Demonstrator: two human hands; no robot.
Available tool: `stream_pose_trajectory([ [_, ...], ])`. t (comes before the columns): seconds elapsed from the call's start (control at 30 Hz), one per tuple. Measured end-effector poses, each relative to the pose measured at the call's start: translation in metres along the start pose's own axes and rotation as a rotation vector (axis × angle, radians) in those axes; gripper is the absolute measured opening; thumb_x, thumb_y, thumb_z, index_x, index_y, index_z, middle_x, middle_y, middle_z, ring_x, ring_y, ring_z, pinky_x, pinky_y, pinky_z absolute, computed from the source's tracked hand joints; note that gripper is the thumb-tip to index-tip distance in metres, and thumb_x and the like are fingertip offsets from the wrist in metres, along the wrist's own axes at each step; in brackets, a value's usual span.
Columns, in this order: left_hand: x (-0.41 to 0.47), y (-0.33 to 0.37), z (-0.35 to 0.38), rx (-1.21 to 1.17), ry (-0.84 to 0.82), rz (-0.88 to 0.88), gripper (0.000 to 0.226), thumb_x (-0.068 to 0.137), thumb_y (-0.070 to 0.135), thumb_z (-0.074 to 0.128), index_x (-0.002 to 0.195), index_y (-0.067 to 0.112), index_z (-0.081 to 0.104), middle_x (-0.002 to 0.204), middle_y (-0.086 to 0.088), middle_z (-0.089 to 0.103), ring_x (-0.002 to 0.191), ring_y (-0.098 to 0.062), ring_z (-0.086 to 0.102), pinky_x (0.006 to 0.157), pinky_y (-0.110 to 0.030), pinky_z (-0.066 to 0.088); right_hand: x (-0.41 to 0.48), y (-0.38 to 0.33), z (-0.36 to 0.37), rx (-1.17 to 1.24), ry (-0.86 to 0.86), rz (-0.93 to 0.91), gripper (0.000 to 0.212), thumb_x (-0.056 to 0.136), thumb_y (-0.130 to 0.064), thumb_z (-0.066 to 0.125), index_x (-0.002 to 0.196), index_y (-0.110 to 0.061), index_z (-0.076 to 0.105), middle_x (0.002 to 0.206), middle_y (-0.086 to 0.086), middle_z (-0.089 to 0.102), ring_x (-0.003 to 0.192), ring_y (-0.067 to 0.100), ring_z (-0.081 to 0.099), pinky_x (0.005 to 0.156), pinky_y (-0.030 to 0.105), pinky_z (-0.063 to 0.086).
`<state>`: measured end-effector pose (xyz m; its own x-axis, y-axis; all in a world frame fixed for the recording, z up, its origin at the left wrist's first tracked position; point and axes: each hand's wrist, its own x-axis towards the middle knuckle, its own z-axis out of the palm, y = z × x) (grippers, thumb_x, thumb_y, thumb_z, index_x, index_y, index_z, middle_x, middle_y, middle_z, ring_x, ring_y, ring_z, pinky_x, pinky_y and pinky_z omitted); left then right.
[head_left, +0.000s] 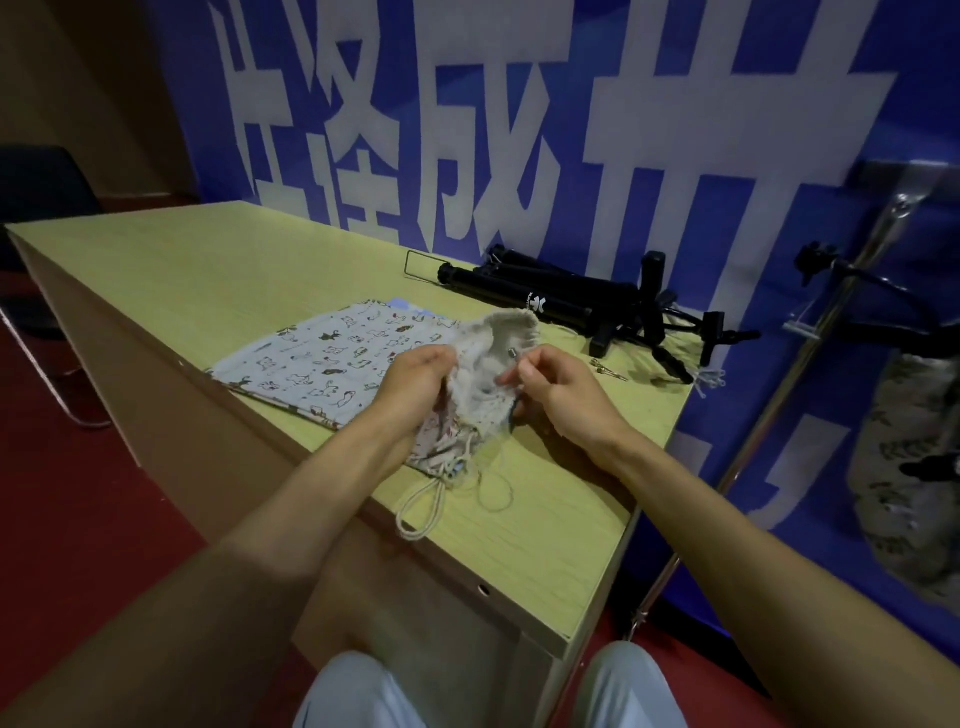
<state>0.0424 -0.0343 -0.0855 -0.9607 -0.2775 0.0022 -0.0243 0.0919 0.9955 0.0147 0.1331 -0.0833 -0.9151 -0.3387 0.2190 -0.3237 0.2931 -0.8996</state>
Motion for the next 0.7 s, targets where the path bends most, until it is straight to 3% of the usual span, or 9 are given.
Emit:
stream_pose_trajectory([
  [0.07, -0.002, 0.012, -0.007, -0.069, -0.007, 0.005, 0.029, 0.103, 0.02, 0.042, 0.087, 0.01, 0.064, 0.088, -0.013, 0.068, 0.082, -0.027, 0.064, 0.077, -0.036, 0.051, 0.003, -0.006, 0.006, -0.04, -0.004, -0.015, 0.019, 0.102, -0.019, 0.043, 0.097, -0.005, 0.054, 0.1, 0.004, 0.072, 0.081, 0.016, 0.068, 0.068, 0.032, 0.059],
  [0.13, -0.003, 0.026, -0.013, -0.117, -0.016, 0.049, 0.036, 0.104, 0.018, 0.037, 0.076, 0.01, 0.058, 0.065, -0.009, 0.055, 0.058, -0.022, 0.05, 0.056, -0.03, 0.037, 0.005, -0.014, 0.007, -0.104, 0.004, -0.031, 0.017, 0.101, -0.02, 0.044, 0.088, -0.015, 0.053, 0.093, 0.001, 0.073, 0.075, 0.008, 0.069, 0.062, 0.029, 0.057],
  [0.2, -0.003, 0.044, -0.018, -0.153, -0.009, 0.08, 0.037, 0.105, 0.017, 0.035, 0.074, 0.011, 0.055, 0.057, -0.006, 0.049, 0.05, -0.019, 0.043, 0.05, -0.028, 0.032, 0.005, -0.027, 0.004, -0.129, 0.06, -0.077, 0.021, 0.101, -0.019, 0.045, 0.081, -0.019, 0.051, 0.083, -0.001, 0.073, 0.063, 0.007, 0.067, 0.057, 0.026, 0.054],
  [0.33, -0.003, 0.086, -0.018, -0.268, 0.048, 0.104, 0.035, 0.104, 0.014, 0.036, 0.075, 0.012, 0.054, 0.069, -0.004, 0.055, 0.06, -0.014, 0.051, 0.058, -0.028, 0.043, 0.009, -0.061, -0.016, -0.157, 0.182, -0.179, 0.021, 0.1, -0.019, 0.046, 0.08, -0.02, 0.053, 0.08, -0.001, 0.073, 0.078, 0.015, 0.068, 0.079, 0.037, 0.057],
  [0.43, -0.01, 0.124, -0.007, -0.364, 0.029, 0.148, 0.033, 0.104, 0.013, 0.036, 0.079, 0.011, 0.058, 0.068, -0.002, 0.063, 0.067, -0.015, 0.057, 0.067, -0.029, 0.051, 0.013, -0.095, -0.04, -0.201, 0.259, -0.247, 0.017, 0.101, -0.022, 0.045, 0.089, -0.015, 0.055, 0.082, -0.002, 0.07, 0.078, 0.013, 0.066, 0.076, 0.034, 0.056],
  [0.5, -0.018, 0.15, 0.006, -0.412, 0.007, 0.169, 0.031, 0.104, 0.015, 0.036, 0.087, 0.008, 0.061, 0.084, -0.009, 0.067, 0.079, -0.022, 0.062, 0.082, -0.04, 0.055, 0.008, -0.12, -0.064, -0.285, 0.313, -0.309, 0.017, 0.101, -0.025, 0.045, 0.092, -0.014, 0.055, 0.081, -0.002, 0.065, 0.076, 0.012, 0.06, 0.071, 0.027, 0.052],
  [0.57, -0.026, 0.177, 0.022, -0.492, -0.027, 0.18, 0.032, 0.103, 0.016, 0.035, 0.101, -0.001, 0.062, 0.104, -0.021, 0.067, 0.097, -0.034, 0.064, 0.092, -0.048, 0.052, -0.002, -0.146, -0.097, -0.44, 0.359, -0.376, 0.016, 0.1, -0.025, 0.047, 0.088, -0.016, 0.054, 0.076, -0.006, 0.057, 0.068, 0.005, 0.051, 0.061, 0.011, 0.041],
  [0.63, -0.035, 0.202, 0.041, -0.532, -0.082, 0.194, 0.034, 0.1, 0.015, 0.036, 0.107, -0.004, 0.062, 0.102, -0.023, 0.069, 0.093, -0.034, 0.068, 0.078, -0.044, 0.059, -0.016, -0.17, -0.131, -0.59, 0.368, -0.423, 0.015, 0.099, -0.025, 0.05, 0.086, -0.017, 0.054, 0.071, -0.01, 0.053, 0.064, 0.001, 0.046, 0.053, 0.009, 0.034],
  [0.7, -0.048, 0.226, 0.068, -0.55, -0.185, 0.211, 0.028, 0.094, 0.011, 0.036, 0.089, 0.0, 0.061, 0.069, -0.012, 0.065, 0.056, -0.019, 0.062, 0.05, -0.026, 0.05, -0.038, -0.194, -0.172, -0.733, 0.376, -0.439, 0.015, 0.098, -0.025, 0.053, 0.087, -0.015, 0.057, 0.072, -0.006, 0.057, 0.066, 0.008, 0.05, 0.055, 0.019, 0.034],
])
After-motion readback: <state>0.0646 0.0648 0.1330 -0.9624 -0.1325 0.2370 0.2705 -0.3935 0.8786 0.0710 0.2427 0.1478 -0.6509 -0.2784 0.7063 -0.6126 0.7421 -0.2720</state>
